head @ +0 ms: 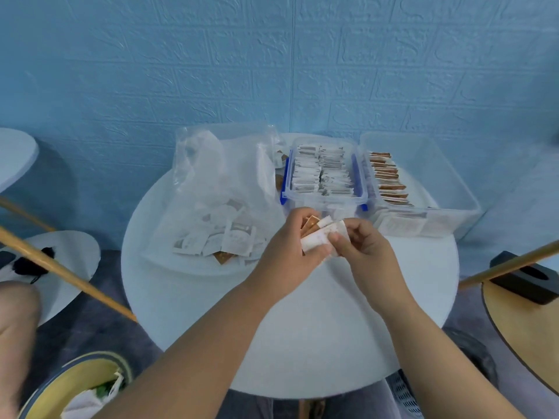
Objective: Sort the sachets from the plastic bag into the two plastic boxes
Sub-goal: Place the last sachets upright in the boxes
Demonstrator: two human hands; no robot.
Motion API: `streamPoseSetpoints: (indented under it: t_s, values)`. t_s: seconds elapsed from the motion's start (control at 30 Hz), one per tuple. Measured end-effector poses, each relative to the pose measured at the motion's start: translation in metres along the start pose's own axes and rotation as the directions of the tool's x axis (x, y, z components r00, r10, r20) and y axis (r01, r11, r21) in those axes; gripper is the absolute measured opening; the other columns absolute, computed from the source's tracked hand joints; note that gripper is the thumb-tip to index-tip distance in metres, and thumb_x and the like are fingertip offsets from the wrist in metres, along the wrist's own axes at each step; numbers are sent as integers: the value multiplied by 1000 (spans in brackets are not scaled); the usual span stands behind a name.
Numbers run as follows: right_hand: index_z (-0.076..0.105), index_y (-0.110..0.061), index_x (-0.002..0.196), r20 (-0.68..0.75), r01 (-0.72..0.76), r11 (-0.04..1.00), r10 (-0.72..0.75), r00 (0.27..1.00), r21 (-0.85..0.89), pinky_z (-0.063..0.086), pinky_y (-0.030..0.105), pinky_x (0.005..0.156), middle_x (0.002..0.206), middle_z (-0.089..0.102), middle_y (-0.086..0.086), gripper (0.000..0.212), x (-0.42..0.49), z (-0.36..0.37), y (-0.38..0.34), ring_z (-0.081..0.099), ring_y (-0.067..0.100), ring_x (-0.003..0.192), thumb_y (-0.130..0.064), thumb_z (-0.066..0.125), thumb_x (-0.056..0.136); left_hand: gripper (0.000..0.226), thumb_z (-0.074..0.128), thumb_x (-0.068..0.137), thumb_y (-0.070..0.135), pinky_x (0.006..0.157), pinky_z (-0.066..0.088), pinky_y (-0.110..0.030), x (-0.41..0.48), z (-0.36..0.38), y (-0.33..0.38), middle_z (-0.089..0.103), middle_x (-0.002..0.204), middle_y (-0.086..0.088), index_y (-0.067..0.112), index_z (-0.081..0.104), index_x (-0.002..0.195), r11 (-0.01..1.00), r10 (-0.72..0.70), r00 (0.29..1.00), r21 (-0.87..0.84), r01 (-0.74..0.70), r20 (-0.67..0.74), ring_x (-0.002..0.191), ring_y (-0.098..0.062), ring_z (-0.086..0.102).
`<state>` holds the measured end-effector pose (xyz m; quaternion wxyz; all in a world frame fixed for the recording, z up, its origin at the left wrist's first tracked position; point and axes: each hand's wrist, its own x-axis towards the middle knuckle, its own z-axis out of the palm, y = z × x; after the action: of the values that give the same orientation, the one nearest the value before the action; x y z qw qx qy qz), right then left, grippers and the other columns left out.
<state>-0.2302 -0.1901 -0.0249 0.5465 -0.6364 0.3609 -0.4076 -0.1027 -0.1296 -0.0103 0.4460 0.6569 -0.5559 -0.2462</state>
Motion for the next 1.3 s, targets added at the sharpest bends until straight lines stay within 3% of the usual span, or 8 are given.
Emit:
streamPoseSetpoints:
  t_s: [0.1,0.2,0.33,0.5,0.7,0.9,1.2,1.3]
  values:
    - [54,-37,104,-7,0,999,-1,1000,-50,47,17,71,84,64,10,33,-5,-13,5,60,15,79,-10,62,86,37,71,78,19,75,49,-23,0,8,0,61,99,8,26,46,104,998,7,998,60,-4,-58,89,-11,60]
    - [55,-38,106,53,20,988,-13,999,-151,46,17,85,104,64,-4,32,-9,-22,9,60,4,93,-11,59,89,23,73,77,21,64,43,-14,0,17,-3,62,80,12,26,54,89,994,48,998,96,-44,-36,72,-3,57]
    - [50,-32,117,142,-12,993,29,989,-117,43,13,88,120,59,-11,29,-13,-21,14,55,-4,107,-15,48,94,25,65,82,13,79,41,-16,-4,30,-13,60,100,9,19,58,105,989,78,996,123,-82,32,93,-5,55]
    - [47,-29,120,181,9,978,30,983,-211,36,0,80,110,55,-22,28,-12,-17,15,49,-21,95,-14,41,97,30,62,85,14,84,43,-28,-10,32,-27,58,106,2,12,50,113,972,80,995,227,-64,-61,98,-15,54]
    - [63,-16,92,100,20,943,15,995,-333,41,18,70,83,63,-6,22,-7,-21,14,51,1,71,-12,42,96,34,60,87,19,72,36,-27,-12,33,-27,45,89,2,11,47,117,927,119,993,360,-103,-21,83,-18,47]
    - [61,-19,80,31,3,960,6,999,-279,38,9,61,74,60,-11,19,-4,-25,9,49,-4,65,-20,49,94,30,59,88,15,76,41,-24,-13,37,-25,56,100,-4,12,47,116,972,66,994,230,-45,-83,92,-18,53]
    - [47,-24,127,401,199,854,12,916,-480,40,13,88,115,58,-13,33,-9,-39,17,53,0,101,-27,49,94,32,63,85,16,75,34,-23,-14,42,-31,60,99,-6,7,52,114,913,192,980,376,-156,-58,94,-22,51]
    - [48,-22,126,409,283,810,-60,911,-514,36,5,80,110,55,-15,34,-7,-39,18,50,-7,90,-19,53,93,31,63,85,16,75,35,-23,-14,39,-30,58,98,-6,8,53,113,923,168,984,358,-138,-53,93,-20,50]
